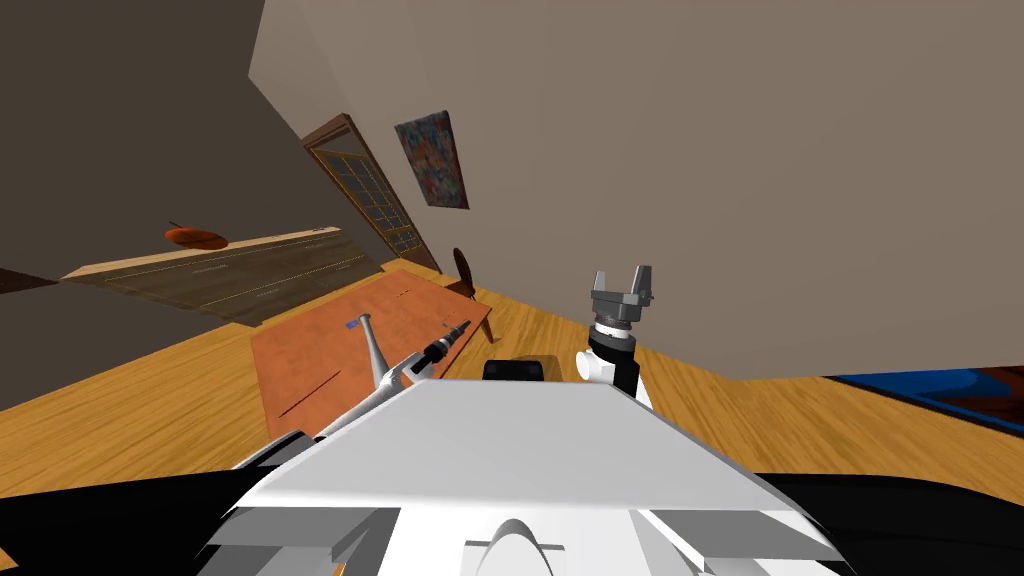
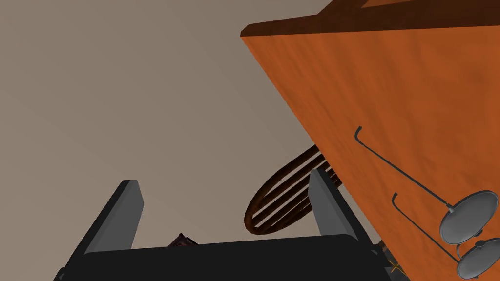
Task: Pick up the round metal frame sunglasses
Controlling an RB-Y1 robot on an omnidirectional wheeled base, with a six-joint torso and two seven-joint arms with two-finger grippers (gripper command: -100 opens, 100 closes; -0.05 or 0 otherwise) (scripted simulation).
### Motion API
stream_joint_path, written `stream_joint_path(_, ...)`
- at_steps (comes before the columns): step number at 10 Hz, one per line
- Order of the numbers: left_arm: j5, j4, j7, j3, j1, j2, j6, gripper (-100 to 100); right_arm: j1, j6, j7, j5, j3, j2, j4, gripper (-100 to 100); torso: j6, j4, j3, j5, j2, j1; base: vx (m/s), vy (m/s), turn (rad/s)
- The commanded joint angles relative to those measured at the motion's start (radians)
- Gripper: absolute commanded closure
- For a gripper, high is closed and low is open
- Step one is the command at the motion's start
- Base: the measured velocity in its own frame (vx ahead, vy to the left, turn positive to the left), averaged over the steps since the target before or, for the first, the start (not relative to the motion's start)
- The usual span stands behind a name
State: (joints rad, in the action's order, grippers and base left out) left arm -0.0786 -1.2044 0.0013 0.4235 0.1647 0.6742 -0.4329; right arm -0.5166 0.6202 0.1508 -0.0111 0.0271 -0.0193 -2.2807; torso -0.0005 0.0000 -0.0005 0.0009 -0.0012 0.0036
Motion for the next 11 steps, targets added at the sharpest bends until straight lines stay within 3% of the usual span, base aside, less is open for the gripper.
stream_joint_path(1,-0.005,0.046,0.009,0.009,-0.005,0.021,-0.007,-100,0.000,0.000,0.000,0.000,0.000,0.000,0.000,0,0.000,0.000,0.000,0.000,0.000,0.000,-0.013,0.037,-0.080)
stream_joint_path(4,-0.039,0.164,0.019,0.048,-0.024,0.071,-0.019,-100,0.000,0.000,0.000,0.000,0.000,0.000,0.000,0,-0.001,0.000,0.000,0.000,-0.001,0.000,0.000,0.040,-0.174)
stream_joint_path(6,-0.039,0.164,0.019,0.048,-0.024,0.071,-0.019,-100,0.000,0.000,0.000,0.000,0.000,0.000,0.000,0,-0.001,0.000,-0.001,0.000,-0.001,0.000,0.000,0.023,-0.014)
stream_joint_path(11,-0.090,0.327,0.029,0.100,-0.043,0.137,-0.042,-100,0.000,0.000,0.000,0.000,0.000,0.000,0.000,0,0.000,-0.001,-0.002,0.000,-0.004,0.000,0.033,0.031,-0.155)
